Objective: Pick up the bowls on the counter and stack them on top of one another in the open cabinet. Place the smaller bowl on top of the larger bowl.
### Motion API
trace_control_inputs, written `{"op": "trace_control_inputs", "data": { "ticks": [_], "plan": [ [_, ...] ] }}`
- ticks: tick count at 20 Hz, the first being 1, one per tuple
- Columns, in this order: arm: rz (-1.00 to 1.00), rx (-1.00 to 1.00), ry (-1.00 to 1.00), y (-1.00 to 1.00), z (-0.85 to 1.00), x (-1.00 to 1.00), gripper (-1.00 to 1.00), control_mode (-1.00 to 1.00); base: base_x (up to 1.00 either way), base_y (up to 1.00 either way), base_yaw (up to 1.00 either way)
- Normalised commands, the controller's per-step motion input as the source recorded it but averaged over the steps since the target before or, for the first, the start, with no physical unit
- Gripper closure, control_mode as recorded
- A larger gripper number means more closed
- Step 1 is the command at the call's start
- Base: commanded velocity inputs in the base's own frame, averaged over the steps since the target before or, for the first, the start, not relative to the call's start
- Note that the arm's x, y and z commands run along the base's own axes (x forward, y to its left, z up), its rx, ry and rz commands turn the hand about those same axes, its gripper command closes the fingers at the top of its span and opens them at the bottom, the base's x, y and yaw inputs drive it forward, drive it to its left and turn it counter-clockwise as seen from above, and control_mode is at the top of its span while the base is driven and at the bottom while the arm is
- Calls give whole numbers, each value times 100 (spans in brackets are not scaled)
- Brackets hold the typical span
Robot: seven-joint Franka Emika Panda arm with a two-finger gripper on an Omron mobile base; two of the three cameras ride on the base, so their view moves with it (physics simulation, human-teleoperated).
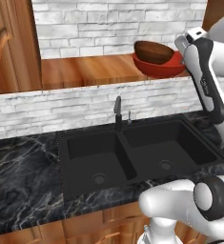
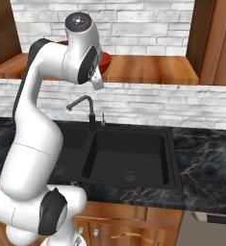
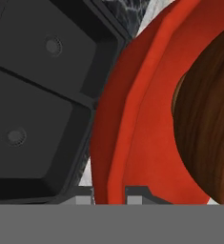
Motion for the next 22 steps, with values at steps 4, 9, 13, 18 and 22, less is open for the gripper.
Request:
{"op": "trace_control_inputs", "data": {
  "ticks": [4,9,13,18,22],
  "plan": [
    [-3,0,0,0,0,53,100,-100,0,0,0],
    [-2,0,0,0,0,53,100,-100,0,0,0],
    [-2,0,0,0,0,49,100,-100,0,0,0],
    [0,-1,0,0,0,36,100,-100,0,0,0],
    [0,-2,0,0,-1,35,100,-100,0,0,0]
  ]
}}
